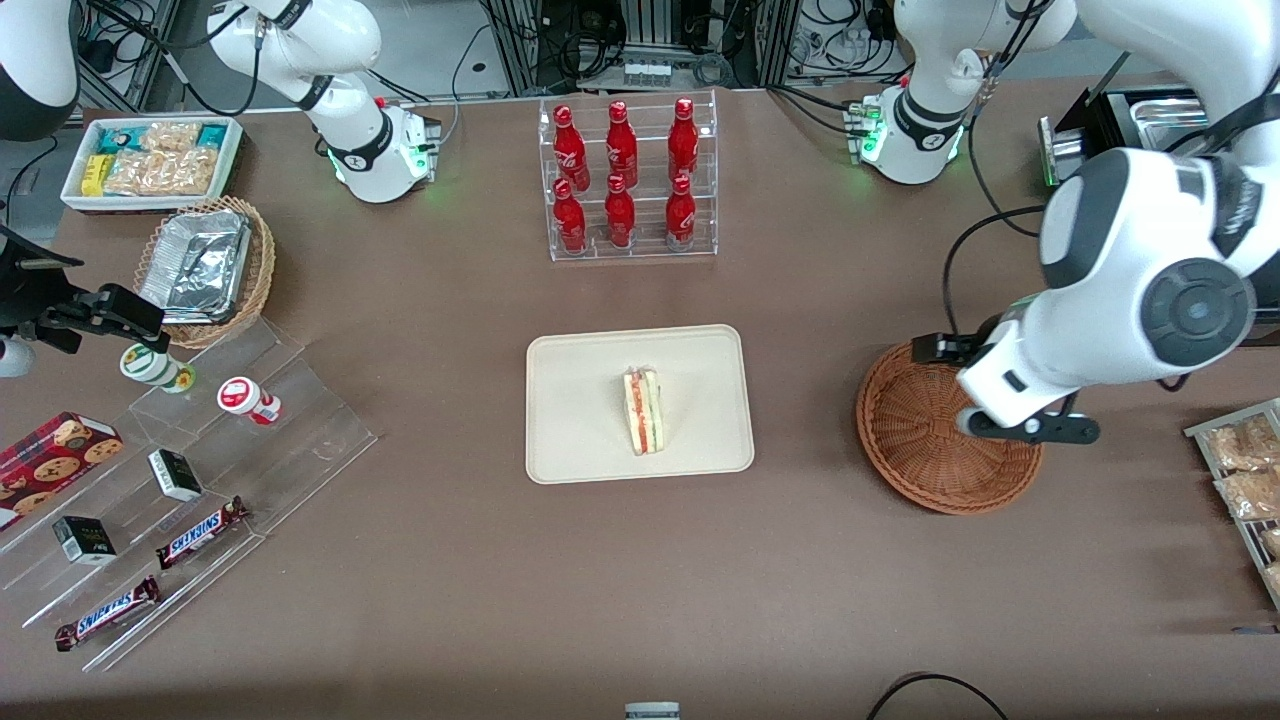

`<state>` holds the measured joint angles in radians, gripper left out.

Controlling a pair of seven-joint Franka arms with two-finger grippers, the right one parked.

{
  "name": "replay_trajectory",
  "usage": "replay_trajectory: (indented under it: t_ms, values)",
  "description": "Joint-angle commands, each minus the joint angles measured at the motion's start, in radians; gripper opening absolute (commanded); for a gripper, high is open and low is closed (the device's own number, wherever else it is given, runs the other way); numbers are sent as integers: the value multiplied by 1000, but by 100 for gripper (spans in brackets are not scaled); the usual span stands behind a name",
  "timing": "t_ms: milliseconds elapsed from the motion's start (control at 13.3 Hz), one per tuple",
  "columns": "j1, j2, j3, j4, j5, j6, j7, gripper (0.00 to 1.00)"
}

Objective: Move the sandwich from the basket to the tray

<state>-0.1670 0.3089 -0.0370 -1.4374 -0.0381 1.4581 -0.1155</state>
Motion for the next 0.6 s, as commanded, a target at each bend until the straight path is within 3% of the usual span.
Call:
replay_trajectory:
  t_ms: [0, 300, 525]
  values:
    - [113, -128, -78, -120, 0, -2, 48, 100]
    - [283, -235, -233, -204, 7, -25, 48, 100]
    - [293, -290, -230, -204, 9, -76, 53, 100]
